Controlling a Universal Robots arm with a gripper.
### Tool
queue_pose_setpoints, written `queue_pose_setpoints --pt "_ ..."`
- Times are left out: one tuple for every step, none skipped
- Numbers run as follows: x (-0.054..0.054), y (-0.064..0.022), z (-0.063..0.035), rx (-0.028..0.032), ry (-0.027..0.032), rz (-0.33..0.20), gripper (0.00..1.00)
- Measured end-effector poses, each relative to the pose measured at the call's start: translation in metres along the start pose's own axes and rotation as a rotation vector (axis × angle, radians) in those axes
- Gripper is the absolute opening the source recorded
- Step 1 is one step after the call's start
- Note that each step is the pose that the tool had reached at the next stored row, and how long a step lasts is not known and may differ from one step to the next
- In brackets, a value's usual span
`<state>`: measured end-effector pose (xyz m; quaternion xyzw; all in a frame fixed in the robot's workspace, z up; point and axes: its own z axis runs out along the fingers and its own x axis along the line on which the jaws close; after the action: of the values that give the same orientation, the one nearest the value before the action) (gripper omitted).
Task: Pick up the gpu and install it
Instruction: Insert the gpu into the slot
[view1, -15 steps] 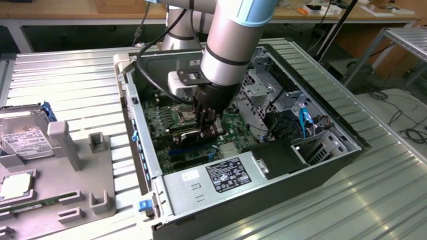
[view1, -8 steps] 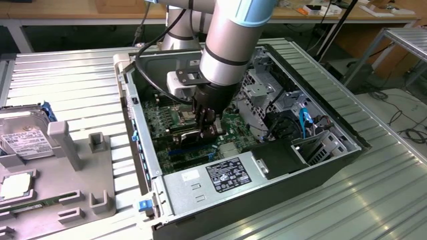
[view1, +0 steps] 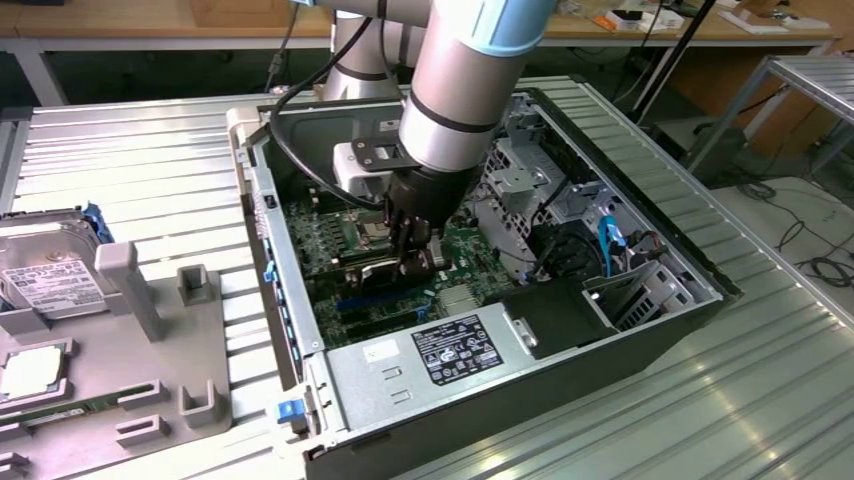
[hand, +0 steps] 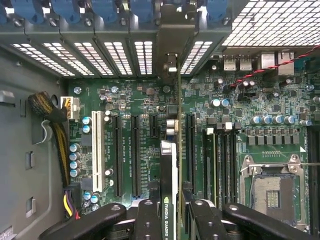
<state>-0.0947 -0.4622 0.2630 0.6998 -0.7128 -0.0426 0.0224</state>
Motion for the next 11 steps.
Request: queue_pose_setpoints --pt "0.0000 0.0000 0.0000 0.0001 -0.0038 0.000 0.27" --pt "0.0000 0.0000 0.0000 0.0001 -0.0047 0.000 0.27" --pt "0.0000 0.0000 0.0001 0.0000 -0.0049 0.000 0.27" --pt "0.0001 -0.0001 0.0000 -0.0005 -0.0050 0.000 0.27" --pt "0.0001 -0.0001 0.0000 -0.0018 -0.0049 0.000 0.27" --pt "0.0001 -0.0002 0.0001 -0.0099 -0.0047 0.000 0.27" --pt "0.0001 -0.0002 0.0000 -0.0141 -0.0046 0.000 0.27" --pt "0.0001 -0.0001 0.0000 -0.0146 -0.0045 0.000 0.27" --pt "0.0001 0.0000 0.0000 -0.0149 -0.0046 0.000 0.27" --pt "0.0001 0.0000 0.0000 -0.0148 -0.0046 0.000 0.27" --pt "0.0002 0.0000 0.0002 -0.0151 -0.0044 0.000 0.27"
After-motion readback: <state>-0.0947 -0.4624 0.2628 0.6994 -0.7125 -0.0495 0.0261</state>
